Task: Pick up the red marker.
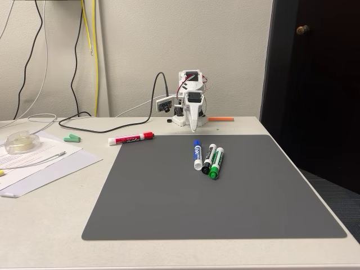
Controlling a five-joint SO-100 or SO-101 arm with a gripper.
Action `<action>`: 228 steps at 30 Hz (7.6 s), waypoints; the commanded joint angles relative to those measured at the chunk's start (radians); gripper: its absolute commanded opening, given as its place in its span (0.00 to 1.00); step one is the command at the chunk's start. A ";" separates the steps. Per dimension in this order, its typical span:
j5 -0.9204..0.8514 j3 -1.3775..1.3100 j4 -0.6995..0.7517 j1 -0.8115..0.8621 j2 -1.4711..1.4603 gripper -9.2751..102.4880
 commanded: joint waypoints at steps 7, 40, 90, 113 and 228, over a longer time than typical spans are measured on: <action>-0.058 -0.028 -0.150 0.049 0.008 0.08; -0.535 -1.252 0.127 0.270 -0.994 0.08; -1.505 -1.045 0.330 0.891 -1.186 0.08; -1.328 -1.023 0.357 0.841 -1.319 0.25; -0.025 -1.459 0.252 0.048 -0.928 0.10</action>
